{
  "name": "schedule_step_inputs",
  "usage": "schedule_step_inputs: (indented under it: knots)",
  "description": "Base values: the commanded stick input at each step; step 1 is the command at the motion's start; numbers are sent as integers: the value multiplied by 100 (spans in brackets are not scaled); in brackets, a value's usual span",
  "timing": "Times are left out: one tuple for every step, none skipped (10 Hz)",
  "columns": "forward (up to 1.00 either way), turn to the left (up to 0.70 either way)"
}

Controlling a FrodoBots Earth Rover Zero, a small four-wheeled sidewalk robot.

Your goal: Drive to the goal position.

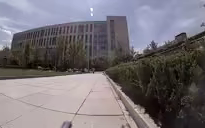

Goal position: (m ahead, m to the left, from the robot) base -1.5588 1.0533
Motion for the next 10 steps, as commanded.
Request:
schedule_step_inputs:
  knots:
    - [1,0]
    - [0,0]
    - [0,0]
    - [3,0]
    - [1,0]
    - [4,0]
    - [3,0]
    - [1,0]
    - [0,0]
    - [3,0]
